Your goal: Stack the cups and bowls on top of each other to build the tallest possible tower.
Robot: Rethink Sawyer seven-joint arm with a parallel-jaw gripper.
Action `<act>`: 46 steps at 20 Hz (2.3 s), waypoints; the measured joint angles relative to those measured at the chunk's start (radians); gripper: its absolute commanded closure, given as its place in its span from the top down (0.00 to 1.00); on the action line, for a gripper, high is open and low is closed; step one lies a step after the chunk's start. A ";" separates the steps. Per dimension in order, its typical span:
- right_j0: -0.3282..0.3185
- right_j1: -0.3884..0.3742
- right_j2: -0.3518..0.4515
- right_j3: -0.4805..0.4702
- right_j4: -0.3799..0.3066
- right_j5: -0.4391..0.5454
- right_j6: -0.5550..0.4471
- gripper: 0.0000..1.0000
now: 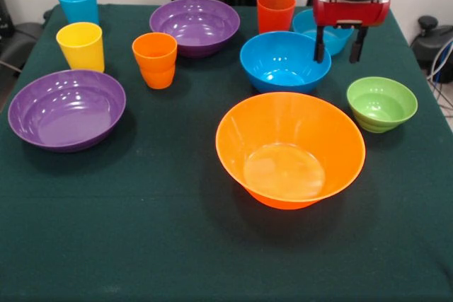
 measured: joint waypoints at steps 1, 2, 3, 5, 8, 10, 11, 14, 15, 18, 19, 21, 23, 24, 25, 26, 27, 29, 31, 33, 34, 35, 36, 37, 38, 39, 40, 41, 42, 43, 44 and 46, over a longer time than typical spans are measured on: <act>-0.002 0.000 0.001 0.003 0.000 -0.001 0.000 1.00; -0.006 0.000 0.004 0.007 0.000 -0.003 0.000 1.00; -0.010 0.000 0.006 0.011 0.000 -0.004 0.000 1.00; -0.023 0.001 0.012 0.017 0.000 -0.004 0.000 1.00; -0.028 0.000 0.013 0.017 0.000 -0.004 0.000 1.00; -0.032 0.000 0.013 0.017 0.000 -0.004 0.000 1.00; -0.032 0.000 0.013 0.017 0.000 -0.004 0.000 1.00; -0.032 0.000 0.013 0.017 0.000 -0.004 0.000 1.00; -0.032 0.000 0.013 0.017 0.000 -0.004 0.000 1.00; -0.032 0.000 0.013 0.017 0.000 -0.004 0.000 1.00; -0.032 0.000 0.013 0.017 0.000 -0.004 0.000 1.00; -0.031 0.000 0.013 0.017 0.000 -0.004 0.000 1.00; -0.030 0.000 0.013 0.017 0.000 -0.004 0.000 1.00; -0.030 0.000 0.013 0.017 0.000 -0.004 0.000 1.00; -0.029 0.000 0.013 0.017 0.000 -0.004 0.000 1.00; -0.027 0.000 0.013 0.017 0.000 -0.004 0.000 1.00; -0.027 0.000 0.013 0.017 0.000 -0.004 0.000 1.00; -0.025 0.000 0.013 0.017 0.000 -0.004 0.000 1.00; -0.024 0.002 0.013 0.016 0.000 -0.004 0.000 1.00; -0.025 0.007 0.013 0.016 0.000 -0.004 0.000 1.00; -0.025 0.009 0.013 0.016 0.000 -0.004 0.000 1.00; -0.024 0.012 0.014 0.016 0.000 -0.004 0.000 1.00; -0.024 0.016 0.014 0.017 0.000 -0.004 0.000 1.00; -0.024 0.016 0.014 0.017 0.000 -0.004 0.000 1.00; -0.024 0.017 0.014 0.017 0.000 -0.004 0.000 1.00; -0.024 0.017 0.014 0.016 0.000 -0.004 0.000 1.00; -0.025 0.017 0.014 0.016 0.000 -0.004 0.000 1.00; -0.025 0.017 0.014 0.016 0.000 -0.004 0.000 1.00; -0.025 0.017 0.015 0.016 0.000 -0.004 0.000 1.00; -0.026 0.017 0.015 0.016 0.000 -0.004 0.000 1.00; -0.027 0.017 0.015 0.016 0.000 -0.004 0.000 1.00; -0.028 0.017 0.015 0.016 0.000 -0.004 0.000 1.00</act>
